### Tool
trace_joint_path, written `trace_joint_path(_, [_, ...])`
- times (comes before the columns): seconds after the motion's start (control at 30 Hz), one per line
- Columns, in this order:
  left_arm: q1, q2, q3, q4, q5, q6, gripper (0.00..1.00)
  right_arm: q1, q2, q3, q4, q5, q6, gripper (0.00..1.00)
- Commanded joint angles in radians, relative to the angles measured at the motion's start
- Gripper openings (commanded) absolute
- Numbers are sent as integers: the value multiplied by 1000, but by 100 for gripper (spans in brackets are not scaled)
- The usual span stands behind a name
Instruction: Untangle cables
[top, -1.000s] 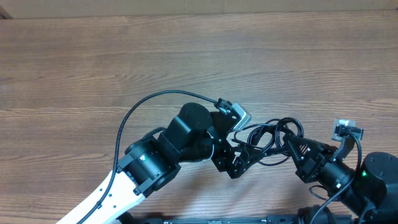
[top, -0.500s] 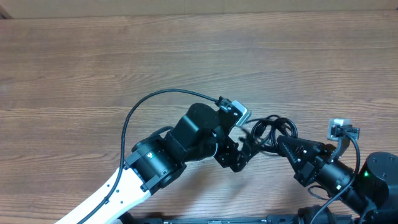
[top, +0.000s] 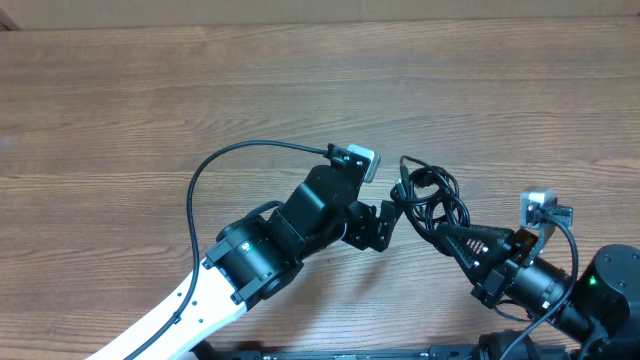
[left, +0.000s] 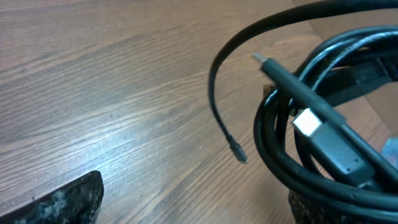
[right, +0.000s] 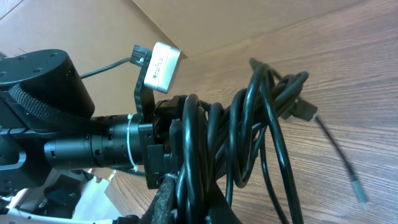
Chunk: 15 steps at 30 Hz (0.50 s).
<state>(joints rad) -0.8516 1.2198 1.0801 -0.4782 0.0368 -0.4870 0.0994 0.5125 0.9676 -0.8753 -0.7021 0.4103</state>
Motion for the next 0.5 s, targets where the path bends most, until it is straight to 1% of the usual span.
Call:
trace_joint_path(0.0, [1, 7, 17, 27, -48, -33, 94, 4, -4, 7, 3, -66, -19, 4])
trace_joint_path(0.07, [1, 7, 17, 48, -48, -25, 95, 4, -4, 7, -3, -59, -24, 4])
trace_joint_path(0.13, [2, 3, 17, 87, -54, 11, 96, 4, -4, 7, -13, -58, -45, 4])
trace_joint_path(0.27, [19, -21, 17, 145, -73, 12, 100, 4, -4, 7, -26, -60, -71, 4])
trace_joint_path(0.33, [35, -24, 17, 164, -74, 16, 100, 4, -4, 7, -27, -65, -72, 4])
trace_joint_path(0.47, [64, -24, 17, 169, -93, 16, 100, 4, -4, 7, 1, -212, -155, 4])
